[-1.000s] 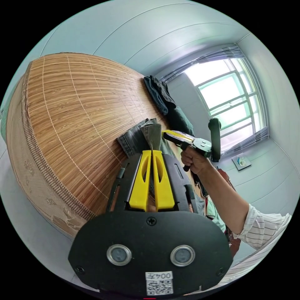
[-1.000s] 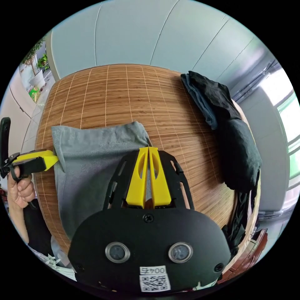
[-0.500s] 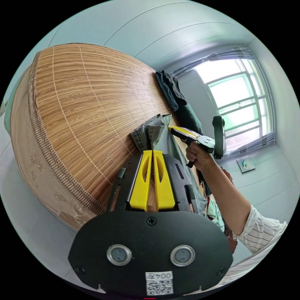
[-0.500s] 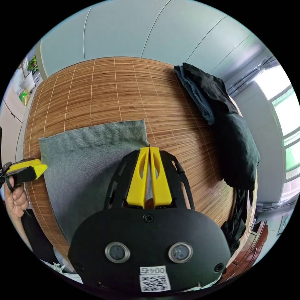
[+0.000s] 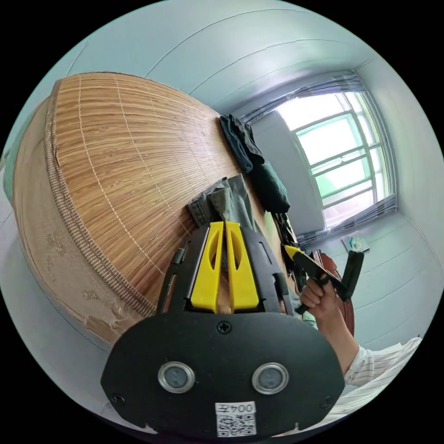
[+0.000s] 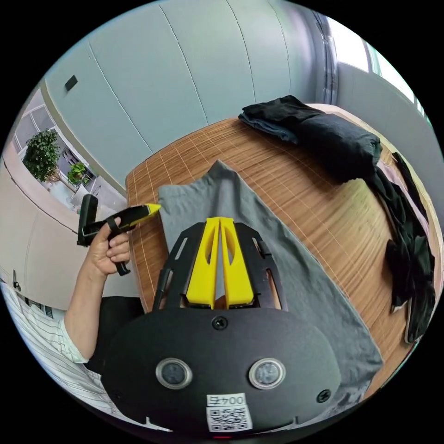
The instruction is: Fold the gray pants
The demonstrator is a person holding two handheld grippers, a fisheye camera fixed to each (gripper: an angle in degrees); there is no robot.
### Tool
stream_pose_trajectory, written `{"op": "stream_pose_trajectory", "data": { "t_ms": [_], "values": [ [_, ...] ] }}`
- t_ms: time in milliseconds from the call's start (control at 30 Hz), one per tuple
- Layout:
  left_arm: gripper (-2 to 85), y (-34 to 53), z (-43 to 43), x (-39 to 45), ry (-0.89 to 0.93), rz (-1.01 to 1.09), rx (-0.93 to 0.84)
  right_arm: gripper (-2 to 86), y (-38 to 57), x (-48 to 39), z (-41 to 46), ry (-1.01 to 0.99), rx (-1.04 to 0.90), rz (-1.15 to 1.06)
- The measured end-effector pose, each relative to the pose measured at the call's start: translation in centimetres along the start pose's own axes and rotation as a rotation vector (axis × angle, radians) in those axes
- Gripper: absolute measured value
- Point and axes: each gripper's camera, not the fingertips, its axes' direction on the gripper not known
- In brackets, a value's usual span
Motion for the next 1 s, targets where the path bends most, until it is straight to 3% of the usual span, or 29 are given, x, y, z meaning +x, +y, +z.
{"op": "stream_pose_trajectory", "data": {
  "t_ms": [100, 233, 267, 333, 400, 500, 600, 700, 867, 1000],
  "values": [
    [0.4, 0.8, -1.9, 0.3, -0.132, -0.016, 0.112, -0.8, 5.4, 0.2, -3.5, 0.103, -0.018, 0.012],
    [0.3, 1.9, -2.1, 4.1, 0.067, 0.196, 0.223, -0.8, 12.2, 1.6, -7.7, 0.102, -0.012, 0.097],
    [0.3, 2.0, -0.6, 6.3, 0.098, 0.286, 0.165, -0.7, 13.8, 1.9, -8.4, 0.100, -0.010, 0.111],
    [0.4, 2.4, 2.5, 9.5, -0.020, 0.390, 0.048, -0.7, 15.9, 2.2, -8.9, 0.098, -0.019, 0.126],
    [0.6, 2.4, 6.9, 10.0, -0.258, 0.319, -0.129, -0.7, 17.5, 2.6, -8.5, 0.114, -0.069, 0.129],
    [0.5, 1.3, 6.9, 9.6, -0.246, 0.261, -0.138, -0.4, 19.9, 4.0, -8.2, 0.131, -0.146, 0.169],
    [0.4, 1.4, 4.6, 12.1, -0.181, 0.335, -0.072, 0.5, 21.1, 6.0, -12.1, 0.111, 0.002, 0.203],
    [0.3, 3.4, 5.6, 15.1, -0.084, 0.424, -0.141, 3.0, 20.9, 9.4, -14.3, 0.107, 0.088, 0.221],
    [0.5, 8.2, 11.2, 15.9, -0.212, 0.533, -0.330, 7.9, 15.6, 13.9, -11.9, 0.155, 0.056, 0.142],
    [0.7, 8.2, 11.3, 15.0, -0.185, 0.523, -0.299, 8.4, 11.7, 15.0, -8.8, 0.246, -0.011, 0.043]
  ]
}}
